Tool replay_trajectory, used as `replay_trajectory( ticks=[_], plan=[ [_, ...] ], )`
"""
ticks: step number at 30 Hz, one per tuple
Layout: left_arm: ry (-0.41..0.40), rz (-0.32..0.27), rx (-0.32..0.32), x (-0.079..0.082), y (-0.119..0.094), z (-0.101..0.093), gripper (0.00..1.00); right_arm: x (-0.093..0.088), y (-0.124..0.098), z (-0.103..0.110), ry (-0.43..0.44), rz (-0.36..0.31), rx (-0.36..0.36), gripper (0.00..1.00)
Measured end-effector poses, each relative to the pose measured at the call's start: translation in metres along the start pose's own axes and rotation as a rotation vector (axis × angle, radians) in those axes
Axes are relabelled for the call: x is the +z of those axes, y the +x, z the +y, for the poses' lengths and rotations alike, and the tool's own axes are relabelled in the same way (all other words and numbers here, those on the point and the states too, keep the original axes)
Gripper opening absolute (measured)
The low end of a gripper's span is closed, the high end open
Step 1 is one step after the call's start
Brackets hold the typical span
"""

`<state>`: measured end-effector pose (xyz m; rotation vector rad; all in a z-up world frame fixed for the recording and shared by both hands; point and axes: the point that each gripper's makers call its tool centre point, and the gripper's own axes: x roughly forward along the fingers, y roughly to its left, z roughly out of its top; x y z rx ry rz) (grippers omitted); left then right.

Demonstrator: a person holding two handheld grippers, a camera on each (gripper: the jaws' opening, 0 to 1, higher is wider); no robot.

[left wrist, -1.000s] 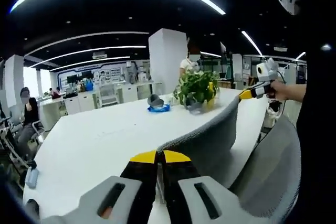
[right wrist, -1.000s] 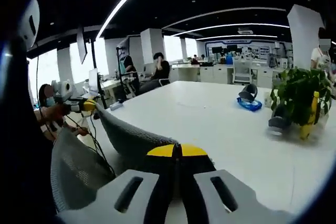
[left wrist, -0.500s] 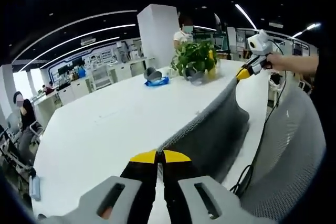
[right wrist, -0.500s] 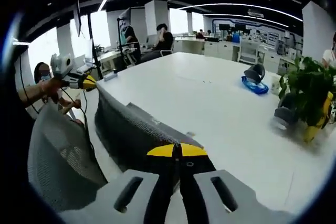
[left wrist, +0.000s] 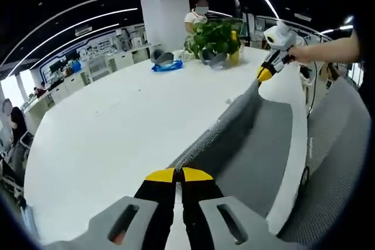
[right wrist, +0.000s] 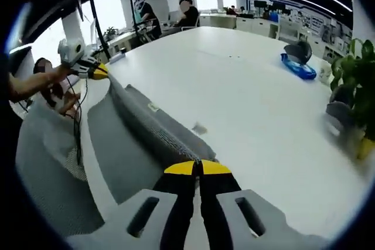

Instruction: Fold the towel on the table until its edges align and the towel forms a compact rectangular stack.

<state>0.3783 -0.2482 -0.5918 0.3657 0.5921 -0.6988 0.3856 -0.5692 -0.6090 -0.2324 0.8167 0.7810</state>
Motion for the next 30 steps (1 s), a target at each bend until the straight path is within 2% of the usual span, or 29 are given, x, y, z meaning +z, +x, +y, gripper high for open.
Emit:
replay_trajectory(
  ticks=[5, 9, 10, 13, 17, 20, 22, 24, 25, 26, 27, 30],
  plan=[
    [0.015, 0.072, 0.003, -0.011, 0.019, 0.011, 0.03, 0.003, 0.017, -0.007, -0.026, 0.041, -0.030, 0.00],
    [0.087, 0.169, -0.017, -0.030, 0.035, 0.011, 0.03, -0.005, 0.029, -0.011, -0.067, 0.086, -0.066, 0.00],
    [0.123, 0.180, -0.018, -0.032, 0.038, 0.010, 0.03, -0.009, 0.032, -0.012, -0.087, 0.104, -0.077, 0.00],
    [0.164, 0.190, -0.008, -0.033, 0.043, 0.011, 0.03, -0.013, 0.038, -0.014, -0.110, 0.110, -0.100, 0.00],
    [0.190, 0.201, 0.027, -0.037, 0.046, 0.017, 0.07, -0.011, 0.039, -0.019, -0.172, 0.108, -0.148, 0.01],
    [0.174, 0.176, 0.078, -0.030, 0.039, 0.025, 0.14, -0.009, 0.034, -0.020, -0.162, 0.093, -0.173, 0.02],
    [0.173, 0.166, 0.105, -0.028, 0.031, 0.030, 0.14, -0.004, 0.027, -0.022, -0.155, 0.051, -0.211, 0.02],
    [0.143, 0.155, 0.122, -0.025, 0.024, 0.034, 0.14, -0.003, 0.019, -0.026, -0.136, 0.036, -0.249, 0.01],
    [0.113, 0.131, 0.118, -0.021, 0.021, 0.033, 0.14, -0.003, 0.013, -0.034, -0.135, 0.037, -0.301, 0.00],
    [0.098, 0.112, 0.110, -0.016, 0.018, 0.030, 0.14, -0.007, 0.005, -0.044, -0.168, 0.059, -0.349, 0.00],
    [0.101, 0.109, 0.110, -0.015, 0.017, 0.030, 0.14, -0.005, 0.001, -0.048, -0.154, 0.041, -0.374, 0.00],
    [0.111, 0.064, 0.099, 0.004, 0.011, 0.018, 0.13, -0.001, -0.008, -0.048, -0.038, -0.032, -0.340, 0.00]
  ],
)
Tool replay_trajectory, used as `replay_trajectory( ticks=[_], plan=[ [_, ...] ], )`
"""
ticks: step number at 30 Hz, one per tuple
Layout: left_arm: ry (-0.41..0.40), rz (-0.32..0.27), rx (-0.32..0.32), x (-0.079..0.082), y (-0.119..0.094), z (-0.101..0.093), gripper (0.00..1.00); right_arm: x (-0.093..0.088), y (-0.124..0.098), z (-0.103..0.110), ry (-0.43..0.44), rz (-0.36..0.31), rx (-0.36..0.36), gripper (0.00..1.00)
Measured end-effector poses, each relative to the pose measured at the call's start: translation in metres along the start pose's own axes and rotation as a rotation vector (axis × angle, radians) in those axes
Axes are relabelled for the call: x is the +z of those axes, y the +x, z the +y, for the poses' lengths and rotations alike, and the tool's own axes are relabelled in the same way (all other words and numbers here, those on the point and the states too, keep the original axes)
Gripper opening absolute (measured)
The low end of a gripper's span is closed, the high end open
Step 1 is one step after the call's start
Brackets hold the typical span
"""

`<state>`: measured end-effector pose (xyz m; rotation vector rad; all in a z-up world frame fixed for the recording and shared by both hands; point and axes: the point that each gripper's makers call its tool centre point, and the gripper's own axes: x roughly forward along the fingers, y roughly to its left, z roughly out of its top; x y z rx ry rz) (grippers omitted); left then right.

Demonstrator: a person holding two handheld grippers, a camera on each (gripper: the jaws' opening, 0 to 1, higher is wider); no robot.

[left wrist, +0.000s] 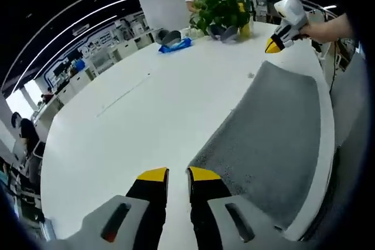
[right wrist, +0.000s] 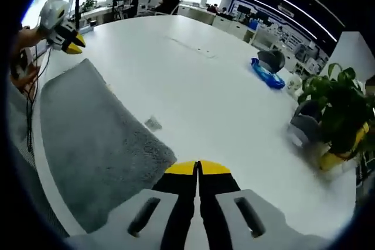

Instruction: Fold the towel on the table until its edges align and the towel forms a compact rectangular stack.

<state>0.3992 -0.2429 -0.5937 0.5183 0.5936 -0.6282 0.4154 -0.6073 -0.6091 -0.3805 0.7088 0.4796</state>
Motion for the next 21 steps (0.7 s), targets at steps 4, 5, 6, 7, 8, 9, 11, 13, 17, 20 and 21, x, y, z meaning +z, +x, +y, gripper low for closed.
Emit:
replay_trajectory(
  ticks=[4, 5, 6, 7, 8, 9, 11, 13, 17, 20, 21],
  plan=[
    [0.042, -0.055, -0.057, 0.028, -0.002, -0.031, 0.13, 0.003, -0.003, 0.009, -0.003, -0.033, 0.028, 0.00],
    [0.063, -0.056, -0.082, 0.034, -0.002, -0.043, 0.13, 0.003, -0.003, 0.013, 0.000, -0.036, 0.038, 0.00],
    [0.078, -0.052, -0.103, 0.037, -0.001, -0.053, 0.12, 0.004, -0.001, 0.020, 0.021, -0.048, 0.057, 0.00],
    [0.084, -0.050, -0.135, 0.041, 0.000, -0.068, 0.12, 0.005, -0.001, 0.025, 0.038, -0.066, 0.063, 0.00],
    [0.087, -0.054, -0.159, 0.044, 0.002, -0.078, 0.12, 0.007, 0.000, 0.034, 0.066, -0.087, 0.078, 0.00],
    [0.077, -0.060, -0.192, 0.048, 0.004, -0.092, 0.12, 0.007, 0.000, 0.041, 0.087, -0.095, 0.092, 0.00],
    [0.046, -0.073, -0.240, 0.055, 0.007, -0.112, 0.12, 0.007, 0.001, 0.060, 0.127, -0.107, 0.138, 0.00],
    [-0.039, -0.105, -0.321, 0.065, 0.008, -0.143, 0.12, 0.002, 0.002, 0.082, 0.182, -0.088, 0.213, 0.00],
    [0.051, -0.073, -0.415, 0.067, 0.017, -0.196, 0.11, -0.011, 0.003, 0.131, 0.131, -0.039, 0.327, 0.00],
    [0.033, -0.085, -0.456, 0.075, 0.022, -0.230, 0.11, -0.009, -0.002, 0.152, -0.035, -0.031, 0.360, 0.00],
    [0.020, -0.087, -0.464, 0.075, 0.023, -0.239, 0.11, -0.006, -0.004, 0.157, -0.081, -0.031, 0.377, 0.00]
  ],
)
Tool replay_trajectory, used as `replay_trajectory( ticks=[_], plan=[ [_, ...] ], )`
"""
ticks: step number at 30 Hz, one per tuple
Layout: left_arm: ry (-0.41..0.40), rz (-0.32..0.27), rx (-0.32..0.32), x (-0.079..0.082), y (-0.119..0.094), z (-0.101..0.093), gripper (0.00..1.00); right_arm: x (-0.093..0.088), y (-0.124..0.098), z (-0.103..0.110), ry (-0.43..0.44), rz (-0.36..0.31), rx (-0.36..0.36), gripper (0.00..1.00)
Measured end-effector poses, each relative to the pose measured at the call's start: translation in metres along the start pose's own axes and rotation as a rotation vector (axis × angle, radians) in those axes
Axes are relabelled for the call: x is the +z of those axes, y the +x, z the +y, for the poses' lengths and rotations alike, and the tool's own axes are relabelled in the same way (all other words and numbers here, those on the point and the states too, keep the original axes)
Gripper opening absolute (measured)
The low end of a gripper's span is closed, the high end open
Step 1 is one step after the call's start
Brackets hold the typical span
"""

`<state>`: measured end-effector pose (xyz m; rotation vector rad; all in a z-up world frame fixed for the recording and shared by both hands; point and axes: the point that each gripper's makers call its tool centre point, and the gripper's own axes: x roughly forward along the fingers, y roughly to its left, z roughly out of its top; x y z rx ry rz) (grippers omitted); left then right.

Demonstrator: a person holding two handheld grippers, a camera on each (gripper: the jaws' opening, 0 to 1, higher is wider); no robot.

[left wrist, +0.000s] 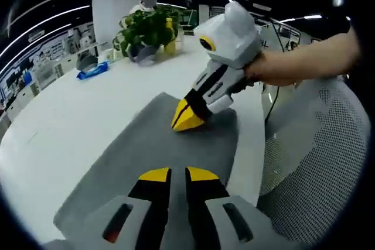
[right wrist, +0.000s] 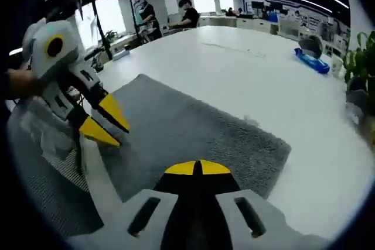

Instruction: Fold the towel on the table until its edges align and the towel forms a compact rectangular stack.

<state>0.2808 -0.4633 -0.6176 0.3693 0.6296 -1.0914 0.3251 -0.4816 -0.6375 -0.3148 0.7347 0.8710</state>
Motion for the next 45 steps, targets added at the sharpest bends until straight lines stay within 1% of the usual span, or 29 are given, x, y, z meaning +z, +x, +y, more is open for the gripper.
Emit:
replay_trajectory(
  ticks=[1, 2, 3, 4, 5, 6, 7, 8, 10, 11, 12, 14, 15, 17, 18, 19, 20, 21, 23, 25, 26, 28, 31, 35, 36, 37, 38, 43, 45],
  plan=[
    [-0.005, 0.007, -0.005, -0.003, 0.005, -0.008, 0.11, 0.002, 0.001, 0.008, -0.081, 0.022, 0.029, 0.00],
    [-0.003, 0.021, -0.010, -0.008, 0.008, -0.013, 0.11, 0.000, 0.000, 0.013, -0.120, 0.048, 0.050, 0.00],
    [0.015, 0.045, -0.019, -0.015, 0.010, -0.018, 0.10, -0.005, 0.002, 0.027, -0.177, 0.096, 0.116, 0.00],
    [0.088, 0.109, -0.026, -0.028, 0.012, -0.021, 0.08, -0.009, 0.003, 0.038, -0.223, 0.126, 0.174, 0.00],
    [0.183, 0.169, -0.023, -0.038, 0.012, -0.021, 0.04, -0.014, 0.004, 0.045, -0.263, 0.152, 0.202, 0.00],
    [0.346, 0.204, -0.017, -0.044, 0.013, -0.020, 0.03, -0.023, 0.006, 0.049, -0.322, 0.206, 0.212, 0.00],
    [0.429, 0.133, -0.024, -0.032, 0.016, -0.025, 0.02, -0.027, 0.008, 0.047, -0.373, 0.240, 0.194, 0.00],
    [0.437, 0.173, -0.009, -0.036, 0.014, -0.024, 0.02, -0.020, 0.011, 0.045, -0.421, 0.226, 0.168, 0.00],
    [0.381, 0.220, 0.033, -0.038, 0.013, -0.024, 0.01, -0.022, 0.011, 0.046, -0.377, 0.289, 0.177, 0.00],
    [0.400, 0.238, 0.039, -0.037, 0.014, -0.024, 0.01, -0.022, 0.012, 0.046, -0.361, 0.310, 0.188, 0.00],
    [0.457, 0.259, 0.040, -0.036, 0.015, -0.025, 0.01, -0.022, 0.012, 0.045, -0.331, 0.341, 0.202, 0.00],
    [0.544, 0.272, 0.033, -0.037, 0.016, -0.027, 0.01, -0.022, 0.013, 0.045, -0.297, 0.359, 0.220, 0.00],
    [0.551, 0.269, 0.031, -0.037, 0.015, -0.028, 0.01, -0.022, 0.013, 0.045, -0.329, 0.361, 0.252, 0.00],
    [0.508, 0.238, 0.040, -0.037, 0.014, -0.026, 0.01, -0.022, 0.014, 0.046, -0.357, 0.346, 0.277, 0.00],
    [0.455, 0.212, 0.037, -0.037, 0.015, -0.026, 0.01, -0.023, 0.013, 0.047, -0.402, 0.332, 0.298, 0.00],
    [0.421, 0.206, 0.025, -0.037, 0.014, -0.026, 0.01, -0.023, 0.013, 0.047, -0.419, 0.324, 0.305, 0.00],
    [0.371, 0.199, 0.010, -0.037, 0.014, -0.025, 0.01, -0.024, 0.012, 0.047, -0.413, 0.313, 0.304, 0.00],
    [0.353, 0.191, 0.002, -0.037, 0.014, -0.024, 0.01, -0.024, 0.011, 0.047, -0.408, 0.310, 0.302, 0.00],
    [0.382, 0.169, -0.008, -0.037, 0.013, -0.024, 0.01, -0.024, 0.011, 0.048, -0.429, 0.300, 0.300, 0.00],
    [0.366, 0.163, -0.005, -0.037, 0.014, -0.024, 0.01, -0.024, 0.011, 0.047, -0.407, 0.293, 0.264, 0.00],
    [0.360, 0.168, -0.003, -0.037, 0.014, -0.024, 0.01, -0.023, 0.011, 0.046, -0.369, 0.286, 0.228, 0.00],
    [0.378, 0.183, -0.005, -0.037, 0.014, -0.024, 0.01, -0.024, 0.010, 0.046, -0.348, 0.277, 0.178, 0.00],
    [0.409, 0.212, -0.004, -0.038, 0.013, -0.023, 0.01, -0.024, 0.010, 0.047, -0.376, 0.278, 0.110, 0.00],
    [0.451, 0.228, -0.002, -0.040, 0.011, -0.021, 0.01, -0.024, 0.011, 0.049, -0.376, 0.284, 0.048, 0.00],
    [0.451, 0.232, -0.002, -0.041, 0.011, -0.020, 0.01, -0.024, 0.011, 0.048, -0.365, 0.284, 0.037, 0.00],
    [0.448, 0.237, 0.000, -0.042, 0.010, -0.018, 0.01, -0.023, 0.012, 0.049, -0.326, 0.267, 0.024, 0.00],
    [0.454, 0.246, 0.006, -0.043, 0.008, -0.016, 0.01, -0.024, 0.012, 0.049, -0.333, 0.269, 0.030, 0.00],
    [0.466, 0.271, 0.028, -0.048, 0.001, -0.007, 0.01, -0.023, 0.012, 0.051, -0.275, 0.241, 0.050, 0.00],
    [0.451, 0.282, 0.044, -0.050, -0.001, -0.002, 0.01, -0.022, 0.012, 0.054, -0.223, 0.228, 0.066, 0.00]
  ],
)
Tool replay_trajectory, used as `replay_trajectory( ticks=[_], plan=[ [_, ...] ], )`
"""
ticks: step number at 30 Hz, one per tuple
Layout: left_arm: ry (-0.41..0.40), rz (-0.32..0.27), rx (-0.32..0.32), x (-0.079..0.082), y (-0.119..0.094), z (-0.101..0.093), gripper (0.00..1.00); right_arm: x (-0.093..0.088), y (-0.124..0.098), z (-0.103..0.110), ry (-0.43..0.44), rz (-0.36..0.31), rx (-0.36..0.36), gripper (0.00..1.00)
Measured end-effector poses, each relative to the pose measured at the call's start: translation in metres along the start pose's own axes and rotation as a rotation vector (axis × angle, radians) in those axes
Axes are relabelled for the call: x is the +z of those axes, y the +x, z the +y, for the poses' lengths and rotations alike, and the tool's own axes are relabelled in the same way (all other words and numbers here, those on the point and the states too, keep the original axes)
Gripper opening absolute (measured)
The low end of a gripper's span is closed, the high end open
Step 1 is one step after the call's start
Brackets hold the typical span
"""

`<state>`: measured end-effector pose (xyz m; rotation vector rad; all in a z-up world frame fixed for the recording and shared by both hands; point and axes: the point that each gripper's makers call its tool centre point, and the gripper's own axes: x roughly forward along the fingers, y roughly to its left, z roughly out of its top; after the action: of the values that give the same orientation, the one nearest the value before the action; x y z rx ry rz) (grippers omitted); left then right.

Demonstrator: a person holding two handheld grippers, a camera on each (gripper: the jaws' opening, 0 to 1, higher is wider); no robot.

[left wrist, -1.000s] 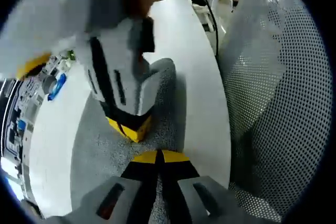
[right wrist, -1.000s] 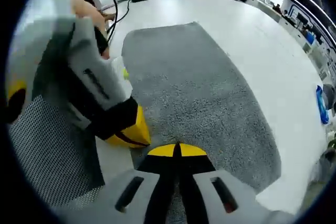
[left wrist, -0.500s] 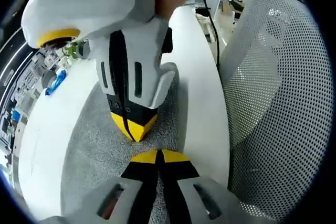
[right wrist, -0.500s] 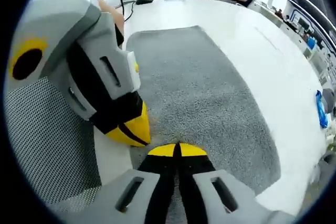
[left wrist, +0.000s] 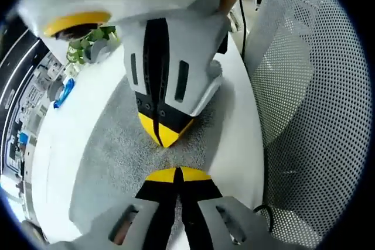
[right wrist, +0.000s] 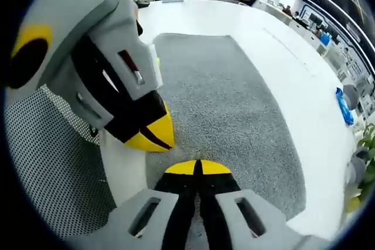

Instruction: Fold the towel on the table until its edges align and the towel forms a compact rectangular stack.

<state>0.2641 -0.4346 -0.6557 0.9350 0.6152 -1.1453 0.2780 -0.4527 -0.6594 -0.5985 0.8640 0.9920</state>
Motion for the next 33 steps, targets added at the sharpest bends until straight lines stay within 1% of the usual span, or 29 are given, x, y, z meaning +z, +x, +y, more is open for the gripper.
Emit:
replay_trajectory(
  ticks=[1, 4, 5, 7, 11, 14, 19, 21, 23, 24, 26, 27, 28, 31, 32, 33],
  plan=[
    [-0.009, 0.006, 0.006, -0.002, 0.000, 0.002, 0.01, 0.001, 0.001, 0.000, 0.009, -0.003, 0.005, 0.00],
    [-0.072, 0.046, 0.043, -0.010, -0.002, 0.011, 0.01, 0.003, 0.002, 0.004, 0.065, -0.016, 0.013, 0.00],
    [-0.068, 0.050, 0.048, -0.011, -0.002, 0.012, 0.01, 0.005, 0.002, 0.007, 0.086, -0.020, 0.013, 0.00],
    [-0.071, 0.068, 0.070, -0.016, -0.003, 0.017, 0.01, 0.007, 0.003, 0.011, 0.088, -0.025, 0.010, 0.00],
    [-0.078, 0.074, 0.093, -0.022, -0.005, 0.023, 0.01, 0.012, 0.006, 0.022, 0.068, -0.033, -0.002, 0.00],
    [-0.081, 0.071, 0.102, -0.024, -0.005, 0.025, 0.01, 0.014, 0.007, 0.025, 0.059, -0.031, -0.005, 0.00],
    [-0.072, 0.073, 0.123, -0.026, -0.006, 0.028, 0.01, 0.017, 0.008, 0.028, 0.079, -0.039, 0.010, 0.00],
    [-0.085, 0.069, 0.132, -0.028, -0.006, 0.030, 0.01, 0.019, 0.009, 0.029, 0.077, -0.061, 0.019, 0.00],
    [-0.094, 0.065, 0.146, -0.029, -0.006, 0.033, 0.01, 0.021, 0.009, 0.033, 0.110, -0.095, 0.039, 0.00],
    [-0.110, 0.060, 0.163, -0.030, -0.006, 0.035, 0.01, 0.024, 0.010, 0.035, 0.144, -0.119, 0.052, 0.00],
    [-0.141, 0.051, 0.167, -0.032, -0.007, 0.038, 0.01, 0.025, 0.011, 0.035, 0.160, -0.153, 0.058, 0.00],
    [-0.175, 0.043, 0.174, -0.034, -0.007, 0.041, 0.01, 0.027, 0.011, 0.035, 0.175, -0.171, 0.061, 0.00],
    [-0.188, 0.037, 0.176, -0.034, -0.008, 0.042, 0.01, 0.028, 0.012, 0.034, 0.200, -0.191, 0.065, 0.00],
    [-0.190, 0.036, 0.177, -0.035, -0.008, 0.042, 0.01, 0.028, 0.011, 0.032, 0.208, -0.212, 0.087, 0.00],
    [-0.180, 0.037, 0.179, -0.035, -0.008, 0.042, 0.01, 0.028, 0.010, 0.032, 0.205, -0.213, 0.103, 0.00],
    [-0.163, 0.038, 0.177, -0.034, -0.008, 0.042, 0.01, 0.028, 0.007, 0.033, 0.208, -0.199, 0.139, 0.00]
  ],
)
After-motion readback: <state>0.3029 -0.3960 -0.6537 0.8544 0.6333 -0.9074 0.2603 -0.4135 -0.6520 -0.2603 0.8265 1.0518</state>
